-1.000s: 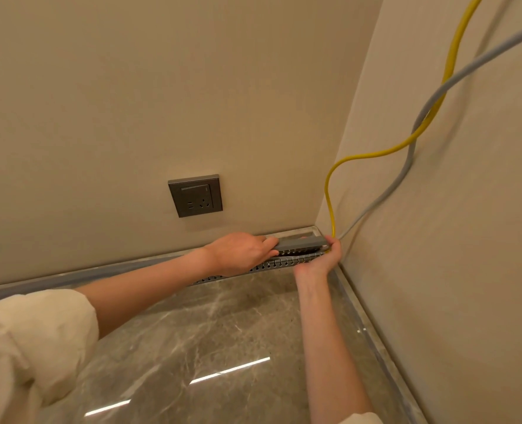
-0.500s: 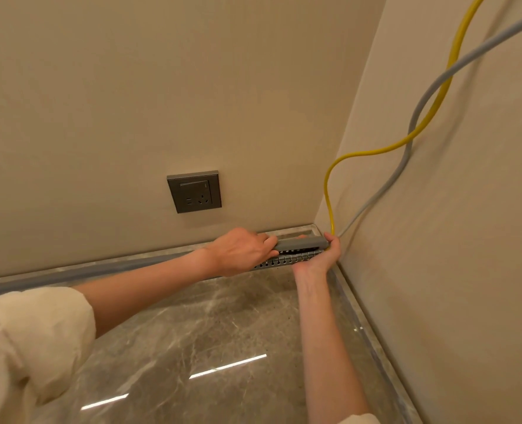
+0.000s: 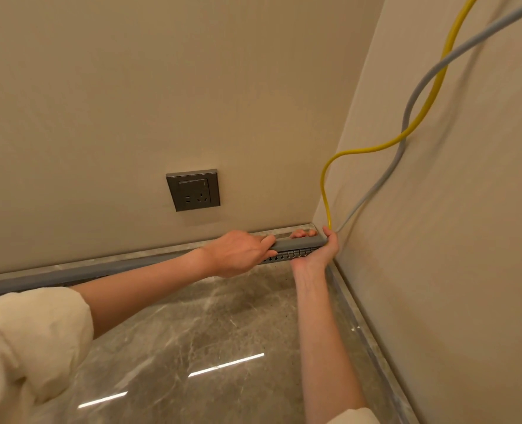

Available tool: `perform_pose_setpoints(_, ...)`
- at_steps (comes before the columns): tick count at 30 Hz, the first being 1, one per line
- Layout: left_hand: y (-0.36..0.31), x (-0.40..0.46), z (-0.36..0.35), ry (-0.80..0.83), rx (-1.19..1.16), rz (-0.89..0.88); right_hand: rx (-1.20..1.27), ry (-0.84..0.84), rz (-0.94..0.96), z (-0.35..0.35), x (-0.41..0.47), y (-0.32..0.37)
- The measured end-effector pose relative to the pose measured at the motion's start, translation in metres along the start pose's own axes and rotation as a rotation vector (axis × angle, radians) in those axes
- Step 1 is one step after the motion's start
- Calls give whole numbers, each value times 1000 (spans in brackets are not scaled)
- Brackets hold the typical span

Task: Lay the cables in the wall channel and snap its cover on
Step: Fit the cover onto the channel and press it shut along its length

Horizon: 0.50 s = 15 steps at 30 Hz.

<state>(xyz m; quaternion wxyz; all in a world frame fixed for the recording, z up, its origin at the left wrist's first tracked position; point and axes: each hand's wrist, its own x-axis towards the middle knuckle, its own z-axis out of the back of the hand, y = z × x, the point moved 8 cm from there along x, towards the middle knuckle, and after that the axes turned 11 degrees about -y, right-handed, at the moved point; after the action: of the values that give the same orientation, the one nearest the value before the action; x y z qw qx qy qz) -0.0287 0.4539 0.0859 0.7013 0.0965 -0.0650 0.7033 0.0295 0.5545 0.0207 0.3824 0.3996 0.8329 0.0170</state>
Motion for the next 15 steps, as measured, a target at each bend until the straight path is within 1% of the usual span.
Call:
perform_pose_setpoints(7, -1, -2, 1, -35, -25, -2, 84, 89, -39, -7, -4, 1)
perform_pose_setpoints(11, 1, -2, -3, -12, 37, -8, 115, 165, -84, -14, -9, 0)
perform_pose_setpoints(15, 3, 1, 0, -27, 32, 11, 136, 195, -70, -18, -13, 0)
